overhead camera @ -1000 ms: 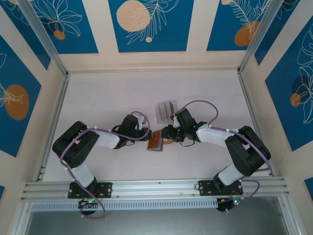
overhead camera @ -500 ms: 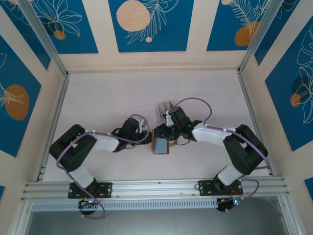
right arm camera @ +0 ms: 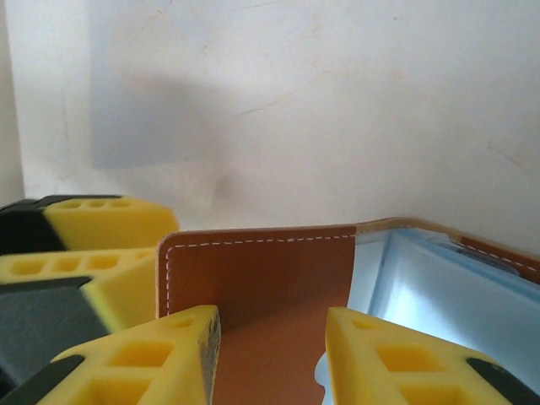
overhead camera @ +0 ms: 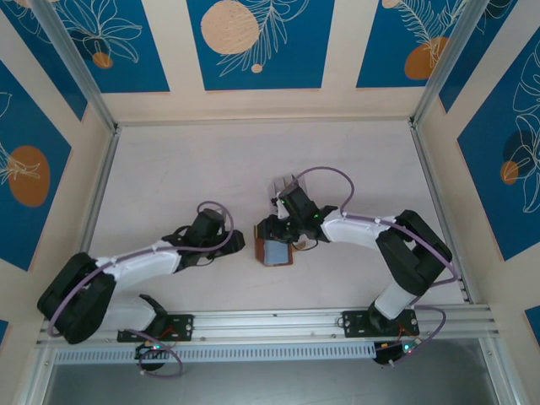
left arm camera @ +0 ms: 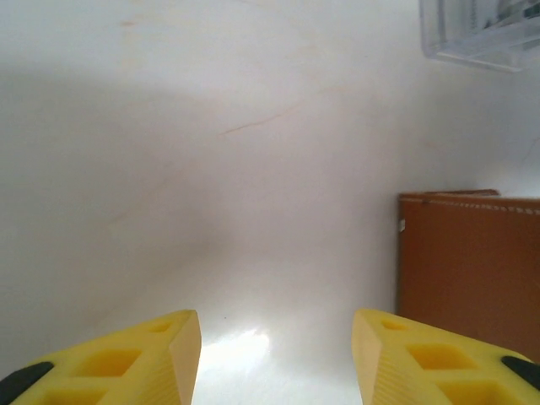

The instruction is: Put the credit cards into the card holder

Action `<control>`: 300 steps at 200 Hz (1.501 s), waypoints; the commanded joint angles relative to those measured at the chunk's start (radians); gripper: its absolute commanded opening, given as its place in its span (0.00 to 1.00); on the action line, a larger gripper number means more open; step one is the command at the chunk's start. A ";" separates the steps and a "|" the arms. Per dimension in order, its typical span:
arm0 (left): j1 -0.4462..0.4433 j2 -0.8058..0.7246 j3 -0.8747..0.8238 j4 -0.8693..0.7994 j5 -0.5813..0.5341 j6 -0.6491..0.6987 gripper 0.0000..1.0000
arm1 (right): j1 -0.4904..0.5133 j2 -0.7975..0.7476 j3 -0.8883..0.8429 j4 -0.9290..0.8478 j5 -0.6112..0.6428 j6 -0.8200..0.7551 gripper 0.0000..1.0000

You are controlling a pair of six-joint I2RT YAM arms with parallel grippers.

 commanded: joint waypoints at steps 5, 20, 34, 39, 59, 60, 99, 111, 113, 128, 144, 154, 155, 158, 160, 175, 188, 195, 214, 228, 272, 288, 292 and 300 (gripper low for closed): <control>0.007 -0.109 -0.008 -0.142 -0.028 0.034 0.45 | 0.043 0.072 0.071 -0.090 0.097 -0.026 0.39; 0.004 -0.161 0.002 -0.168 -0.009 0.068 0.43 | 0.058 0.119 0.095 -0.101 0.120 -0.031 0.38; 0.002 -0.185 0.017 -0.178 0.021 0.102 0.42 | 0.065 0.150 0.105 -0.103 0.132 -0.032 0.36; -0.002 -0.183 0.023 -0.175 0.036 0.114 0.43 | 0.068 0.158 0.109 -0.104 0.136 -0.033 0.35; -0.016 -0.138 0.056 -0.165 0.077 0.158 0.38 | 0.068 0.180 0.117 -0.110 0.141 -0.032 0.34; -0.018 -0.135 0.057 -0.163 0.079 0.159 0.37 | 0.068 0.181 0.117 -0.110 0.141 -0.033 0.34; -0.047 0.006 0.087 -0.047 0.118 0.178 0.23 | 0.066 0.189 0.117 -0.129 0.139 -0.039 0.34; -0.049 0.055 0.097 -0.015 0.124 0.180 0.19 | 0.065 0.189 0.115 -0.131 0.135 -0.041 0.34; -0.050 0.062 0.098 -0.010 0.126 0.180 0.19 | 0.064 0.188 0.115 -0.132 0.135 -0.041 0.34; -0.055 0.115 0.106 0.008 0.114 0.178 0.16 | 0.062 0.186 0.114 -0.134 0.130 -0.045 0.34; -0.057 0.154 0.092 0.018 0.088 0.168 0.11 | 0.053 0.177 0.110 -0.128 0.110 -0.052 0.34; -0.061 0.167 0.071 0.038 0.071 0.161 0.10 | 0.049 0.167 0.109 -0.128 0.100 -0.060 0.35; -0.062 0.168 0.069 0.038 0.069 0.160 0.10 | 0.049 0.165 0.109 -0.129 0.100 -0.060 0.35; -0.063 0.174 0.065 0.039 0.063 0.159 0.09 | 0.047 0.158 0.110 -0.131 0.098 -0.066 0.35; -0.064 0.177 0.062 0.041 0.058 0.158 0.09 | 0.046 0.155 0.112 -0.132 0.097 -0.069 0.35; -0.077 0.202 0.043 0.046 0.024 0.154 0.07 | 0.046 0.126 0.132 -0.170 0.110 -0.107 0.36; -0.084 0.222 0.025 0.059 0.003 0.149 0.06 | 0.057 0.105 0.172 -0.246 0.166 -0.157 0.37; -0.088 0.231 0.019 0.063 -0.008 0.147 0.06 | 0.061 0.094 0.191 -0.283 0.196 -0.180 0.37; -0.097 0.243 0.001 0.069 -0.031 0.140 0.05 | 0.061 0.068 0.220 -0.358 0.247 -0.234 0.38; -0.100 0.240 -0.014 0.080 -0.038 0.134 0.04 | 0.065 0.059 0.236 -0.398 0.284 -0.267 0.39; -0.110 0.249 -0.020 0.092 -0.038 0.126 0.04 | 0.077 0.073 0.255 -0.468 0.361 -0.308 0.39; -0.113 0.253 -0.018 0.096 -0.036 0.123 0.04 | 0.087 0.086 0.250 -0.472 0.382 -0.308 0.39; -0.113 0.255 -0.019 0.098 -0.036 0.123 0.04 | 0.089 0.089 0.249 -0.473 0.386 -0.308 0.39; -0.115 0.257 -0.018 0.098 -0.036 0.121 0.04 | 0.092 0.099 0.249 -0.478 0.399 -0.307 0.39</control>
